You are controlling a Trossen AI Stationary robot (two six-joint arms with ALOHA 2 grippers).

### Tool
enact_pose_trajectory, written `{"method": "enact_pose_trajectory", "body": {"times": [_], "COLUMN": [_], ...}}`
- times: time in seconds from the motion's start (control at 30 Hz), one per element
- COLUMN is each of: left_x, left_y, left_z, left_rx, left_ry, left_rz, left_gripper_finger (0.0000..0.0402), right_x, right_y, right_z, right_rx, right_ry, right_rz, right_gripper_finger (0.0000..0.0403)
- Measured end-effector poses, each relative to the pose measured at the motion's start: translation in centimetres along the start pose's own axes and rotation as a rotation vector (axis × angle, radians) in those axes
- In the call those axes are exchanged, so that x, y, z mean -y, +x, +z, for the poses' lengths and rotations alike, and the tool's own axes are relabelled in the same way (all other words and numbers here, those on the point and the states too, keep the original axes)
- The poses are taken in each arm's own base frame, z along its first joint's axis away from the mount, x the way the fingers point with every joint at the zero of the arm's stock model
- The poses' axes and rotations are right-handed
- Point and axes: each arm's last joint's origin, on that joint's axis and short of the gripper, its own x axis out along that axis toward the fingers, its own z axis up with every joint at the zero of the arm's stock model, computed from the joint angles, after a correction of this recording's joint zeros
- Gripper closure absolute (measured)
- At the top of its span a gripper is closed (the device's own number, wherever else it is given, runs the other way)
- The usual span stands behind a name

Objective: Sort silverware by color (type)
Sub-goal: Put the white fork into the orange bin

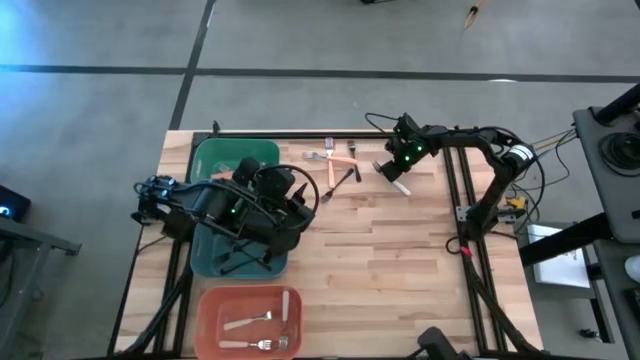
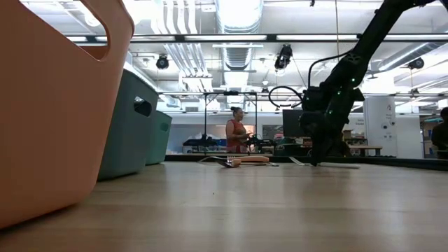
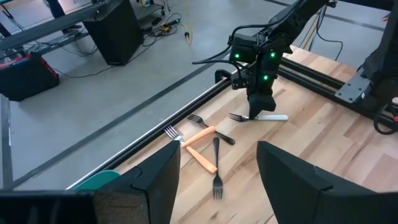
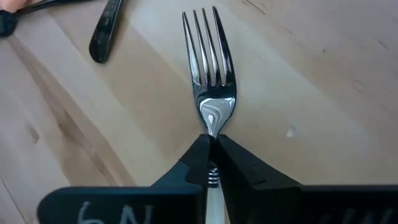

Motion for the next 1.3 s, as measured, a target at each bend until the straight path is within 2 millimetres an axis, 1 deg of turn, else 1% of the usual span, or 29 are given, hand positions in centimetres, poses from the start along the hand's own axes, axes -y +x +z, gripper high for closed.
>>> {"method": "enact_pose_trajectory", "body": {"times": [0.2,0.37,0.5,0.6,0.77,0.87,0.97,1.17,1.3], "left_x": [0.0,0.2,0.4,0.6,0.9,0.9,0.9,1.0,1.1], "left_y": [0.0,0.2,0.5,0.7,1.0,1.0,1.1,1.3,1.8], "left_z": [0.0,-0.3,-0.7,-1.0,-1.5,-1.6,-1.7,-2.0,-3.0], "left_rx": [-0.001,-0.006,-0.013,-0.028,-0.054,-0.055,-0.056,-0.062,-0.076], "left_ry": [-0.013,-0.001,0.015,0.021,0.027,0.030,0.028,0.038,0.029], "left_rz": [0.000,0.006,0.014,0.015,0.013,0.014,0.016,0.024,0.047], "left_gripper_finger": [0.0206,0.0206,0.0206,0.0206,0.0206,0.0206,0.0206,0.0206,0.0206], "right_x": [0.6,1.1,1.1,0.7,-0.4,-0.8,-1.8,-3.0,-3.6], "right_y": [1.1,2.0,2.0,1.0,-1.2,-2.5,-3.6,-5.5,-6.5], "right_z": [-0.2,-0.5,-0.5,-0.2,0.2,0.1,0.0,-0.3,-0.5], "right_rx": [-0.036,-0.070,-0.068,-0.031,0.049,0.081,0.099,0.151,0.182], "right_ry": [0.004,0.025,0.050,0.053,0.007,0.012,-0.038,-0.073,-0.072], "right_rz": [0.009,0.014,0.010,-0.023,-0.147,-0.249,-0.342,-0.343,-0.332], "right_gripper_finger": [0.0377,0.0392,0.0393,0.0393,0.0393,0.0394,0.0397,0.0396,0.0395]}}
